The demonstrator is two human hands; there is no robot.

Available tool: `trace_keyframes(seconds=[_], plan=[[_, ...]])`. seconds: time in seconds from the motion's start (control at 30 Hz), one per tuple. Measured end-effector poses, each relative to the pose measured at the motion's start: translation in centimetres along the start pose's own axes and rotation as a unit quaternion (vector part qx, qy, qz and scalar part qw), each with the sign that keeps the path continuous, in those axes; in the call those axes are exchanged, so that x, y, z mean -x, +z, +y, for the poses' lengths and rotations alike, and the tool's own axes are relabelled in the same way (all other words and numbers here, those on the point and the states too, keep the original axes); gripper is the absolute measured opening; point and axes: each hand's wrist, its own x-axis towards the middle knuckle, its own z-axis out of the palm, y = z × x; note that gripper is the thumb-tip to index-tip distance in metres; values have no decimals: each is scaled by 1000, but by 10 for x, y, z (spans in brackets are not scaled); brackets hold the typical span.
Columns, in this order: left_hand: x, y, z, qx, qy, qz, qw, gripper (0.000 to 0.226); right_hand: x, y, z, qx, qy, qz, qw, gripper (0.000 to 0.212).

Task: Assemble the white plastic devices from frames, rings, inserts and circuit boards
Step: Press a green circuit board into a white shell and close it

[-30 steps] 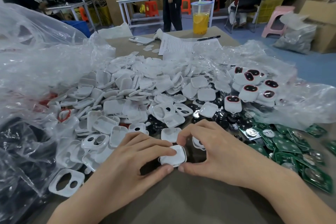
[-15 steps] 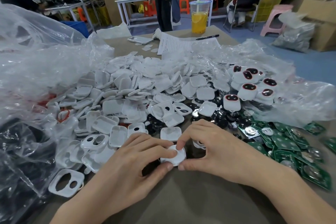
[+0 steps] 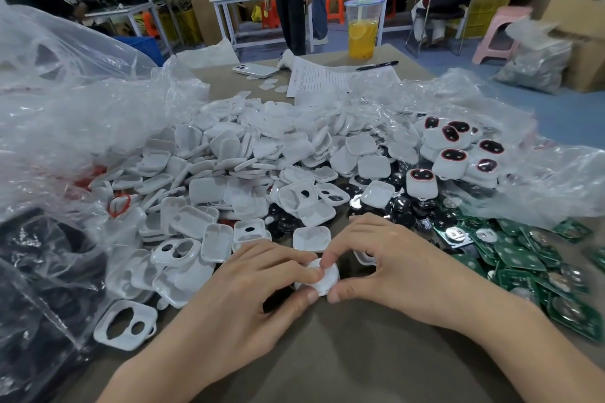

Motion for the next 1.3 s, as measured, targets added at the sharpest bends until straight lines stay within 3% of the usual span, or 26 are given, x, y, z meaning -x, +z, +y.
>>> trace_keyframes(seconds=[0.5,0.7,0.87,0.93,1.07,1.3], plan=[[-1,0,4,-60,39,2,997,10,2,0,0,-14,11,-2,1000,28],[-2,2,6,-72,38,8,997,19,3,-2,-1,-12,6,7,1000,27],[-2,2,6,-71,46,40,996,21,6,-4,-4,15,1,-2,1000,44],[-3,-1,7,-69,42,76,994,21,6,-6,-8,-35,18,40,998,50],[-6,-3,9,-86,56,141,985,18,1,-4,-17,-236,75,144,958,33],[-6,-4,10,-115,89,112,983,15,-2,2,-22,-445,162,91,876,27]])
